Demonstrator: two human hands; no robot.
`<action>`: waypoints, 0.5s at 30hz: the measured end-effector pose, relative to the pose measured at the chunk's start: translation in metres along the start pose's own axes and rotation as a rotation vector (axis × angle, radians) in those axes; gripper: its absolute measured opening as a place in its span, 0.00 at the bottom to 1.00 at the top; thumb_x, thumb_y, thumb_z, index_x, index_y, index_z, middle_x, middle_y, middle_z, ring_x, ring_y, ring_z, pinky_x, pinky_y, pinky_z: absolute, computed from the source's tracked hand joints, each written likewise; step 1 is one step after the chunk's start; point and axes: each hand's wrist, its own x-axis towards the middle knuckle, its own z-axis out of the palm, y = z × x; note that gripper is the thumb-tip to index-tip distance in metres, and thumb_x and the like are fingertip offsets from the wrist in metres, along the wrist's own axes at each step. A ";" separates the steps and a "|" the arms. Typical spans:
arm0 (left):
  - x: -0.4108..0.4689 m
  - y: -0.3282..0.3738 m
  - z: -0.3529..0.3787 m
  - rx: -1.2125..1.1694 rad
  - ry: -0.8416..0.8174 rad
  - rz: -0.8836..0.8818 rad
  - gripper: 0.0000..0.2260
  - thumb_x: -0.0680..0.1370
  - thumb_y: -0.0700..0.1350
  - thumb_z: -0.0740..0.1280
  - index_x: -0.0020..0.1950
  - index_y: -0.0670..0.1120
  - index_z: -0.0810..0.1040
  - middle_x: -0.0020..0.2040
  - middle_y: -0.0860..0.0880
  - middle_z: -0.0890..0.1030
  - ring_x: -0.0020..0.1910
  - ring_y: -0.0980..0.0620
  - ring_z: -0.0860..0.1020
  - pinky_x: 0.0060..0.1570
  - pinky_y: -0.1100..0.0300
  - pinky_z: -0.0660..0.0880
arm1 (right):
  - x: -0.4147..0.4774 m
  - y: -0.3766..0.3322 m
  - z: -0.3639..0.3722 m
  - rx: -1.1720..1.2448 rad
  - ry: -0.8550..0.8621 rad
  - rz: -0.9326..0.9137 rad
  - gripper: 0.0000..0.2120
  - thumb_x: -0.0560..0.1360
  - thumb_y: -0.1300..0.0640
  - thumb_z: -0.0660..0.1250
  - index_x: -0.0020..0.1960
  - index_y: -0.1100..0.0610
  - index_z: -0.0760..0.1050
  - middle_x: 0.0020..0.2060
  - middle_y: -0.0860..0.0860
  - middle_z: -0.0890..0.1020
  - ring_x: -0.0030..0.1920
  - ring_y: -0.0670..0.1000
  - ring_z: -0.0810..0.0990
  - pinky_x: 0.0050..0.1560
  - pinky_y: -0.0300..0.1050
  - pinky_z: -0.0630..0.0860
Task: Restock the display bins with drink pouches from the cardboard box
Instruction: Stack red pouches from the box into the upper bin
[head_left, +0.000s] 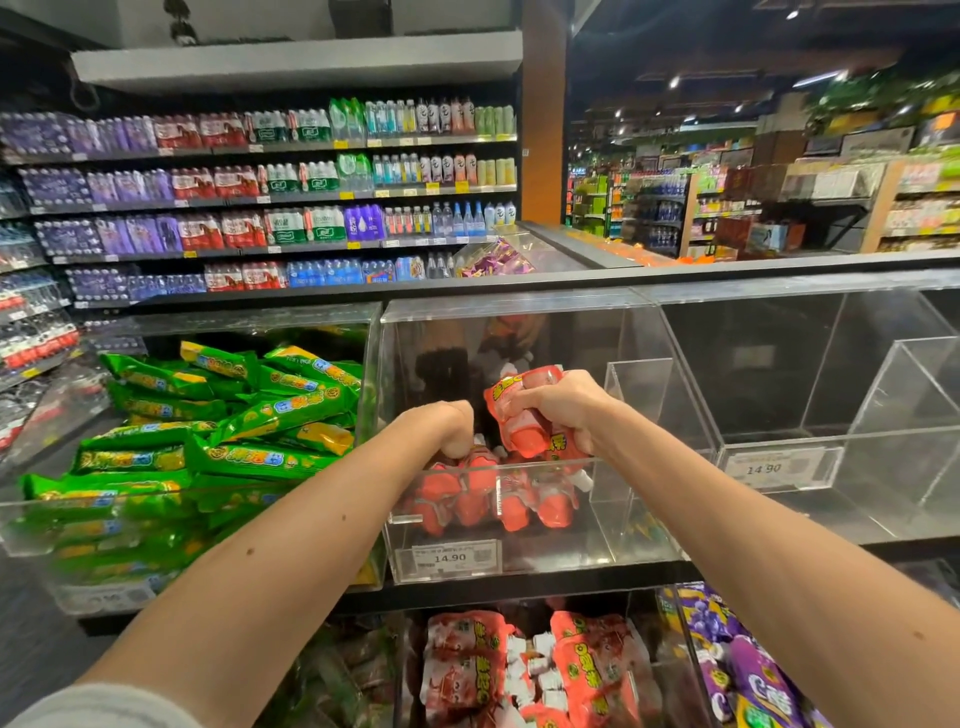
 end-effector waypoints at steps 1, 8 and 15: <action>-0.001 -0.001 0.000 0.012 -0.004 0.013 0.17 0.75 0.37 0.67 0.64 0.39 0.78 0.57 0.42 0.82 0.54 0.42 0.82 0.56 0.49 0.80 | 0.000 0.000 0.001 -0.003 0.002 -0.002 0.38 0.67 0.51 0.80 0.69 0.60 0.66 0.57 0.57 0.78 0.54 0.56 0.80 0.50 0.49 0.80; -0.016 0.007 -0.026 -0.794 0.278 0.018 0.14 0.76 0.33 0.62 0.60 0.44 0.73 0.56 0.39 0.79 0.46 0.42 0.82 0.49 0.49 0.82 | -0.004 -0.006 0.005 0.083 0.043 0.004 0.43 0.58 0.48 0.83 0.67 0.61 0.69 0.55 0.57 0.80 0.53 0.58 0.81 0.54 0.55 0.81; -0.044 0.010 -0.025 -0.857 0.007 0.396 0.39 0.62 0.41 0.81 0.68 0.53 0.66 0.56 0.45 0.79 0.53 0.47 0.82 0.55 0.50 0.81 | 0.000 -0.004 0.002 0.353 0.002 0.057 0.24 0.72 0.53 0.77 0.61 0.66 0.74 0.49 0.61 0.84 0.44 0.58 0.86 0.44 0.59 0.84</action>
